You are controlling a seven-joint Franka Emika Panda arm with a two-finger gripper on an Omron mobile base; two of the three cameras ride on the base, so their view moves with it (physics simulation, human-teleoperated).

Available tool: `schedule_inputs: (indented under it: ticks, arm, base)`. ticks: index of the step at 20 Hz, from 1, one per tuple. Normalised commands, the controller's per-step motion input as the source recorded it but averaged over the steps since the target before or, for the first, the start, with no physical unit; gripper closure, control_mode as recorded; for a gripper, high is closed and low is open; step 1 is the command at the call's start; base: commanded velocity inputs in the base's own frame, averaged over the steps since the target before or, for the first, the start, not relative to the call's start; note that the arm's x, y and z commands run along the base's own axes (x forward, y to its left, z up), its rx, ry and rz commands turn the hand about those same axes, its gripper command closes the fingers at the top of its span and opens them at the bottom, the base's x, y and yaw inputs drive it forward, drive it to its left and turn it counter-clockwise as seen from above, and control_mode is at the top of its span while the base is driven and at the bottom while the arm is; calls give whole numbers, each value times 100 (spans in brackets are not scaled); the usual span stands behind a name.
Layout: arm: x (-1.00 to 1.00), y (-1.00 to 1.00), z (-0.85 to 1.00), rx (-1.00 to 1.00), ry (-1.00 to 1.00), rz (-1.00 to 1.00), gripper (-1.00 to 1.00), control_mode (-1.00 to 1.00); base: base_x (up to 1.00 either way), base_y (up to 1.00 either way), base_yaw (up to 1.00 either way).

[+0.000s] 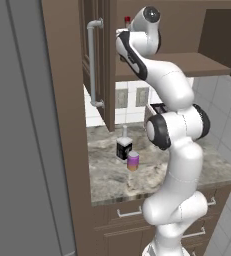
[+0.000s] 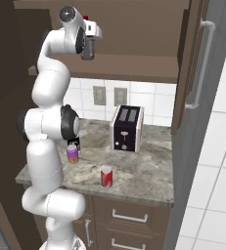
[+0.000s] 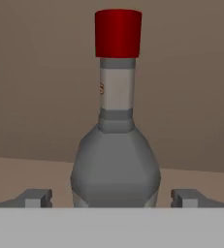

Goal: Sort all alcoholic drinks to one cabinet, and non-alcoholic drinks to the other.

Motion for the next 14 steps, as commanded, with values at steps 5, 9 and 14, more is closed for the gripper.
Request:
schedule_inputs:
  ticks: [5,9,14]
  arm:
    - [13,0,0,0,0,0,-100,-100]
    - [-48,0,0,0,-2,0,-100,-100]
    - [-99,0,-20,0,0,0,-100,-100]
  base:
    - [0,0,0]
    - [0,0,0]
    - [0,0,0]
